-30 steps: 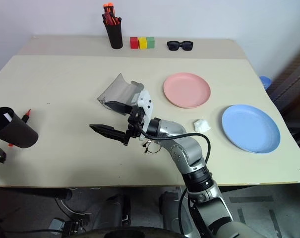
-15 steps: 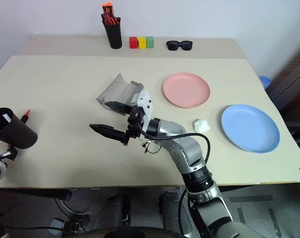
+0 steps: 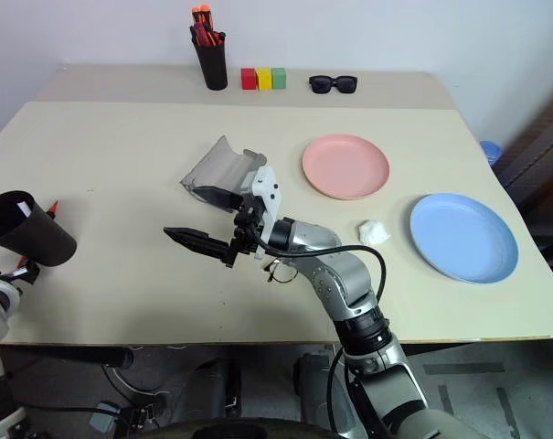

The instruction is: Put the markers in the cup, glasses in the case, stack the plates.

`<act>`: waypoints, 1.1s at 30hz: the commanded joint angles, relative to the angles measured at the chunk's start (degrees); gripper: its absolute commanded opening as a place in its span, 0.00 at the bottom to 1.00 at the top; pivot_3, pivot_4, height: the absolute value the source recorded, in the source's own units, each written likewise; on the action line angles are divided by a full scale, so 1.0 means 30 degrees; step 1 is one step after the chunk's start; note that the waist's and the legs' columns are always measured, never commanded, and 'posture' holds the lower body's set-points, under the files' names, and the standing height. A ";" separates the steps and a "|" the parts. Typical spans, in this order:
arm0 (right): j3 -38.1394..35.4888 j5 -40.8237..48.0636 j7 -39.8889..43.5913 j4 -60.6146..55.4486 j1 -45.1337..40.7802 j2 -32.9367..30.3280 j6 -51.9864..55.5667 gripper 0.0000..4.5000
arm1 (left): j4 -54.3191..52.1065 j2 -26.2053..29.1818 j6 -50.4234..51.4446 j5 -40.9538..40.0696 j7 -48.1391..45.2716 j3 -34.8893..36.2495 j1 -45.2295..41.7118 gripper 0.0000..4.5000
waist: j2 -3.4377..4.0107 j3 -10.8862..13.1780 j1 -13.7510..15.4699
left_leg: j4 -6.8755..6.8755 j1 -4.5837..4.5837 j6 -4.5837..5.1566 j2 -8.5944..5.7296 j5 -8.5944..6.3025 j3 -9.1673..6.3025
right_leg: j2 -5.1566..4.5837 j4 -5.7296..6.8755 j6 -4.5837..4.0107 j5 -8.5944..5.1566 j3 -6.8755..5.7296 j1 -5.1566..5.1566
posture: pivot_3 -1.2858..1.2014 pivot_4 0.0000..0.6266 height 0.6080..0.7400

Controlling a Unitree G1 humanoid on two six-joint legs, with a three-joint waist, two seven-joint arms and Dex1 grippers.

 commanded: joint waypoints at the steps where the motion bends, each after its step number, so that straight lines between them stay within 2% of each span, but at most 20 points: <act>1: -0.0222 0.0238 -0.0076 -0.0656 -0.0027 0.0199 -0.0252 1.00 | 0.0371 -0.0054 0.0510 -0.0220 0.0080 0.0349 -0.0481 0.97 | 0.0000 0.0000 0.0017 | 0.0000 0.0000 0.0000 -0.0001 0.0000 -0.0001 | 0.0001 0.0000 0.0000 0.0000 -0.0001 0.0000 | 0.52 0.24 0.87; 3: -0.0231 0.0231 -0.0104 -0.0649 -0.0030 0.0192 -0.0254 1.00 | 0.0414 -0.0144 0.0730 -0.0296 0.0127 0.0444 -0.0661 0.97 | 0.0001 0.0000 0.0002 | 0.0000 0.0000 0.0000 -0.0004 0.0000 -0.0001 | 0.0006 0.0000 0.0001 0.0000 -0.0005 0.0001 | 0.52 0.24 0.87; 6: -0.0245 0.0224 -0.0145 -0.0660 -0.0031 0.0169 -0.0246 1.00 | 0.0413 -0.0331 0.0835 -0.0345 0.0260 0.0652 -0.0883 0.79 | -0.0001 -0.0001 -0.0007 | 0.0000 0.0000 0.0000 -0.0005 0.0000 -0.0001 | 0.0007 0.0000 0.0002 0.0001 -0.0005 0.0002 | 0.52 0.24 0.87; 12: -0.0263 0.0222 -0.0108 -0.0624 -0.0076 0.0114 -0.0234 1.00 | 0.0372 -0.0236 0.0903 -0.0204 0.0407 0.0486 -0.0959 0.10 | 0.0000 0.0000 -0.0103 | -0.0002 0.0000 0.0000 -0.0002 0.0000 0.0000 | 0.0036 0.0000 0.0032 0.0017 -0.0001 -0.0002 | 0.52 0.24 0.87; 20: -0.0277 0.0266 -0.0026 -0.0620 -0.0120 0.0082 -0.0172 1.00 | 0.0216 -0.0374 0.1062 0.0099 0.1069 0.0585 -0.1016 0.10 | 0.0000 0.0000 -0.0079 | -0.0007 0.0000 0.0001 -0.0003 0.0000 0.0002 | 0.0037 -0.0001 0.0032 0.0017 0.0002 -0.0003 | 0.52 0.24 0.87; 27: -0.0270 0.0272 -0.0043 -0.0643 -0.0096 0.0094 -0.0160 1.00 | 0.0012 -0.0832 0.0024 0.0412 0.2558 0.1728 -0.1408 0.10 | -0.0005 -0.0002 -0.0041 | -0.0007 -0.0003 0.0000 -0.0001 0.0000 0.0000 | 0.0036 -0.0003 0.0043 0.0024 0.0001 -0.0004 | 0.52 0.24 0.87; 32: -0.0281 0.0265 -0.0058 -0.0651 -0.0070 0.0103 -0.0191 1.00 | -0.1734 -0.1716 0.0966 -0.0085 0.2610 0.1877 -0.0765 0.10 | -0.0006 -0.0002 -0.0031 | -0.0007 -0.0005 0.0000 -0.0004 0.0000 0.0003 | 0.0029 -0.0006 0.0042 0.0023 0.0001 -0.0003 | 0.52 0.24 0.87; 33: -0.0289 0.0271 -0.0066 -0.0656 -0.0060 0.0107 -0.0192 1.00 | -0.2136 -0.1985 0.1115 -0.0246 0.2567 0.1967 -0.0642 0.15 | -0.0007 -0.0003 -0.0025 | -0.0007 -0.0007 0.0000 -0.0001 0.0000 0.0002 | 0.0024 -0.0009 0.0044 0.0024 0.0001 -0.0002 | 0.52 0.24 0.87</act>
